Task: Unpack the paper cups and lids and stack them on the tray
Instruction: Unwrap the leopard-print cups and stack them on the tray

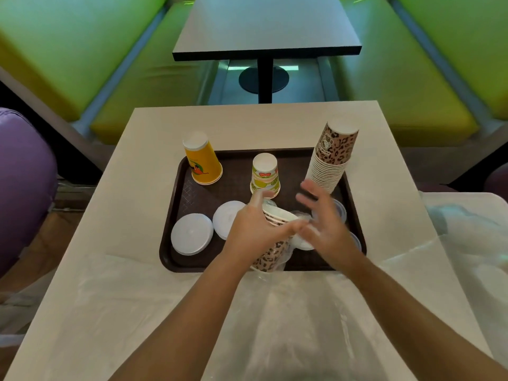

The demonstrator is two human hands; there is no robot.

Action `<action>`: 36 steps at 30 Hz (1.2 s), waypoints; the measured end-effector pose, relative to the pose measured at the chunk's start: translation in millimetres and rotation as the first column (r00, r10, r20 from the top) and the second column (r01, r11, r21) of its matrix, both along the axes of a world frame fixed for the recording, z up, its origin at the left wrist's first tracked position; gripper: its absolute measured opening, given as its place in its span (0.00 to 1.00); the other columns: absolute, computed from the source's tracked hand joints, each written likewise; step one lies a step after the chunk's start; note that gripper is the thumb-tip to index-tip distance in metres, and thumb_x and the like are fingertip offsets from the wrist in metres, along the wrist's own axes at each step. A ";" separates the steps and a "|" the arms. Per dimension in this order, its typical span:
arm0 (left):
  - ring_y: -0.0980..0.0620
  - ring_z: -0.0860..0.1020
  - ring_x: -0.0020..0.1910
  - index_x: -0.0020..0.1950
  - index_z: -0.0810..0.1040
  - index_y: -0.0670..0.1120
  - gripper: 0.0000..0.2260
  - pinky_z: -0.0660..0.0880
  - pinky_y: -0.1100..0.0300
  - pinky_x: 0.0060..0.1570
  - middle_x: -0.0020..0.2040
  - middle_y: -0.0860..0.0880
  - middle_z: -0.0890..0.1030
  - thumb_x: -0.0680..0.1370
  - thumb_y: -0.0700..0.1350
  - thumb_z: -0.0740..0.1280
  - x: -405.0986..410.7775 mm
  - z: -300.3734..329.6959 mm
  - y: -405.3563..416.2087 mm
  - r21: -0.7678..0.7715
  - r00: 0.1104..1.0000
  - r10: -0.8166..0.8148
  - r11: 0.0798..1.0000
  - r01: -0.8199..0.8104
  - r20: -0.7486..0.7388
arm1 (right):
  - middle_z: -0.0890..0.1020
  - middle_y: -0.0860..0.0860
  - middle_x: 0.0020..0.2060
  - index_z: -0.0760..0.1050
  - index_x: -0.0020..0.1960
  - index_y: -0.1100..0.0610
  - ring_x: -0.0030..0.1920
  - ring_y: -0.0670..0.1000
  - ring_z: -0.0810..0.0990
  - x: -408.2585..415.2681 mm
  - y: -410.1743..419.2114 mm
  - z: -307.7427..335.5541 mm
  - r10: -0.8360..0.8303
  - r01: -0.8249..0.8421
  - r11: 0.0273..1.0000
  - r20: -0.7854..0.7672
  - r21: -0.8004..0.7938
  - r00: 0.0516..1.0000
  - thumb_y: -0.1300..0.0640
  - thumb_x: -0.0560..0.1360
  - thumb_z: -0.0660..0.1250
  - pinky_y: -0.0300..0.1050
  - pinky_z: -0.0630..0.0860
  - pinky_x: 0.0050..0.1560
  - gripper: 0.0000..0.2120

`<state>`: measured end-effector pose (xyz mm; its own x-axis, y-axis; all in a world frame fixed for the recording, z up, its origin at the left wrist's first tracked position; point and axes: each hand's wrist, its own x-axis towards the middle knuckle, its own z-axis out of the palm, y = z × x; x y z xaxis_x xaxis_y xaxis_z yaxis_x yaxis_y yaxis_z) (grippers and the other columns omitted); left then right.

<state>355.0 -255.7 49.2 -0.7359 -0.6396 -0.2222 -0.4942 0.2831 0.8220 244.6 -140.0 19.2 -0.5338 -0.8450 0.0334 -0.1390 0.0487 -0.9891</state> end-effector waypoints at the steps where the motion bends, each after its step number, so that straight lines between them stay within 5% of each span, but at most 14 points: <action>1: 0.55 0.73 0.57 0.70 0.64 0.51 0.36 0.70 0.64 0.52 0.56 0.54 0.74 0.68 0.60 0.73 0.0 0.4 0.1 0.007 1.000 0.013 1.000 -0.013 -0.021 | 0.64 0.42 0.71 0.53 0.72 0.39 0.70 0.43 0.67 7.8 2.7 -4.1 0.078 -0.081 0.994 0.054 0.067 0.996 0.41 0.66 0.74 0.43 0.74 0.62 0.42; 3: 0.54 0.74 0.58 0.70 0.64 0.51 0.34 0.73 0.61 0.54 0.59 0.52 0.75 0.69 0.57 0.74 -1.1 1.6 2.3 0.002 0.997 0.052 0.999 -0.052 -0.057 | 0.66 0.38 0.68 0.48 0.74 0.40 0.67 0.41 0.69 21.8 4.9 -11.6 0.151 -0.169 0.979 0.150 0.111 0.977 0.55 0.66 0.78 0.41 0.73 0.63 0.49; 7: 0.55 0.74 0.59 0.67 0.66 0.53 0.31 0.74 0.58 0.59 0.59 0.54 0.75 0.69 0.57 0.74 -0.5 4.9 10.4 -0.033 0.987 0.082 0.996 -0.088 -0.136 | 0.71 0.25 0.56 0.51 0.72 0.39 0.59 0.32 0.73 43.6 0.2 -17.5 0.009 -0.023 0.995 0.141 0.099 0.990 0.68 0.64 0.77 0.33 0.75 0.55 0.51; 9: 0.56 0.75 0.59 0.66 0.65 0.54 0.32 0.75 0.55 0.59 0.59 0.54 0.76 0.67 0.57 0.76 3.7 4.5 10.7 0.027 0.982 0.022 0.999 -0.017 -0.189 | 0.72 0.35 0.60 0.54 0.72 0.45 0.59 0.35 0.74 44.1 -1.7 -10.6 -0.057 0.049 0.998 0.178 0.047 0.982 0.70 0.64 0.76 0.36 0.76 0.55 0.48; 12: 0.59 0.74 0.62 0.72 0.59 0.55 0.43 0.74 0.55 0.62 0.62 0.58 0.74 0.64 0.48 0.80 13.0 1.6 7.6 0.161 0.978 -0.115 0.976 0.144 -0.173 | 0.69 0.54 0.68 0.52 0.75 0.53 0.59 0.41 0.77 39.5 -2.4 4.7 -0.071 0.104 0.991 0.326 -0.084 0.943 0.66 0.66 0.75 0.41 0.78 0.53 0.46; 15: 0.56 0.71 0.66 0.76 0.49 0.53 0.51 0.72 0.52 0.65 0.68 0.55 0.70 0.64 0.45 0.80 17.6 2.4 4.2 0.188 0.965 -0.239 0.948 0.256 -0.106 | 0.68 0.50 0.69 0.52 0.75 0.48 0.65 0.47 0.73 38.1 0.2 11.1 -0.057 0.076 0.996 0.349 -0.042 0.935 0.44 0.57 0.81 0.49 0.75 0.61 0.56; 19: 0.57 0.73 0.64 0.77 0.43 0.52 0.54 0.72 0.59 0.63 0.64 0.56 0.72 0.65 0.45 0.79 20.2 5.8 3.3 0.073 0.948 -0.317 0.946 0.317 -0.012 | 0.72 0.43 0.64 0.54 0.68 0.38 0.65 0.47 0.72 34.6 6.4 6.8 -0.097 0.085 0.994 0.223 0.066 0.970 0.55 0.63 0.77 0.46 0.75 0.61 0.44; 23: 0.60 0.72 0.60 0.76 0.50 0.54 0.48 0.70 0.68 0.56 0.63 0.56 0.73 0.67 0.44 0.78 22.9 2.7 5.5 0.009 0.964 -0.267 0.964 0.267 -0.017 | 0.73 0.41 0.61 0.59 0.67 0.41 0.63 0.44 0.73 29.0 7.8 18.3 -0.057 0.051 0.998 0.278 0.030 0.959 0.45 0.63 0.75 0.36 0.76 0.53 0.39; 26: 0.59 0.71 0.60 0.74 0.56 0.55 0.45 0.69 0.65 0.58 0.64 0.55 0.73 0.66 0.45 0.79 23.3 2.1 7.1 0.016 0.954 -0.298 0.954 0.298 0.029 | 0.73 0.48 0.65 0.61 0.69 0.43 0.64 0.48 0.74 20.2 6.8 28.2 -0.110 0.123 0.992 0.273 -0.029 0.956 0.34 0.57 0.76 0.46 0.75 0.60 0.46; 32: 0.54 0.73 0.62 0.74 0.59 0.54 0.44 0.73 0.55 0.63 0.64 0.53 0.75 0.63 0.49 0.80 23.7 1.3 10.7 0.036 0.936 -0.323 0.946 0.322 0.140 | 0.77 0.45 0.58 0.62 0.70 0.45 0.61 0.47 0.76 8.4 7.7 38.6 -0.039 0.032 0.999 0.206 0.036 0.978 0.47 0.60 0.73 0.42 0.75 0.57 0.40; 36: 0.53 0.77 0.55 0.62 0.74 0.48 0.22 0.75 0.61 0.54 0.56 0.50 0.80 0.70 0.46 0.76 20.3 5.0 13.2 -0.032 0.926 -0.303 0.948 0.318 0.227 | 0.77 0.51 0.59 0.67 0.67 0.44 0.59 0.50 0.77 2.8 7.8 37.3 -0.069 0.058 0.997 0.239 0.056 0.968 0.48 0.59 0.73 0.44 0.76 0.55 0.37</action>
<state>375.3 -242.5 54.2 -0.8391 -0.4057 -0.3624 -0.5359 0.5017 0.6791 247.4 -132.3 56.4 -0.5737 -0.8065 -0.1426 0.1080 0.0981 -0.9893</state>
